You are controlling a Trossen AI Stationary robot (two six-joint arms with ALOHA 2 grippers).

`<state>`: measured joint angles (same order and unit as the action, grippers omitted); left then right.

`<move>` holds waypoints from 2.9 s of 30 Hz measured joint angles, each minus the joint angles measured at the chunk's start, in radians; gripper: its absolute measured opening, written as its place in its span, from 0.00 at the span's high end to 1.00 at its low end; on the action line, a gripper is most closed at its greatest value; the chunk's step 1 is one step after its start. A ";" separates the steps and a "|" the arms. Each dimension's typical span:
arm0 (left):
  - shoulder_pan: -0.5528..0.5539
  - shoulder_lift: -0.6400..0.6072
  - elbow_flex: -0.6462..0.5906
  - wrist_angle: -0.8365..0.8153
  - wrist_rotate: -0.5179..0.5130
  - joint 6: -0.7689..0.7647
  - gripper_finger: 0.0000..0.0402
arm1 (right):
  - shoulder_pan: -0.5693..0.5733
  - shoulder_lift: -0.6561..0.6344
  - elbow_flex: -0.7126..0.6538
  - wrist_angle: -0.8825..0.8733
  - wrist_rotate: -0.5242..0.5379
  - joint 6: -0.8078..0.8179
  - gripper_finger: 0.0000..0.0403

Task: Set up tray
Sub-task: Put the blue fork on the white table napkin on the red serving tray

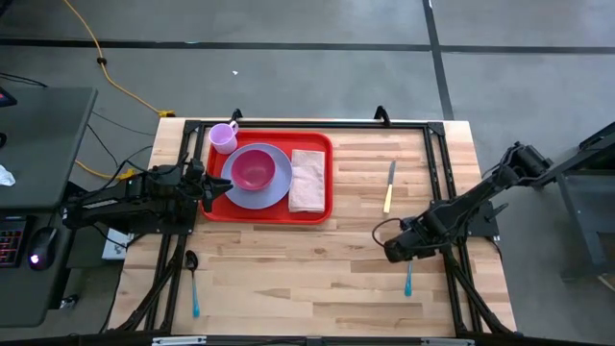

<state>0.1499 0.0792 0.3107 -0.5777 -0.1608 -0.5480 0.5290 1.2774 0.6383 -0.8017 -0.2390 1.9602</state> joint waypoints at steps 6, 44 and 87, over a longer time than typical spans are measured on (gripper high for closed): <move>0.000 0.000 0.000 0.000 0.000 0.000 0.66 | -0.006 0.000 -0.043 0.048 0.000 0.004 0.63; 0.000 0.000 0.000 0.000 -0.006 0.001 0.66 | -0.072 0.120 -0.134 0.211 -0.034 0.037 0.87; 0.000 0.000 0.000 -0.001 -0.008 0.001 0.66 | -0.116 0.126 0.163 0.034 0.033 -0.032 1.00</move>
<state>0.1500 0.0788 0.3107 -0.5789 -0.1690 -0.5472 0.4126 1.4036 0.8012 -0.7673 -0.2056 1.9285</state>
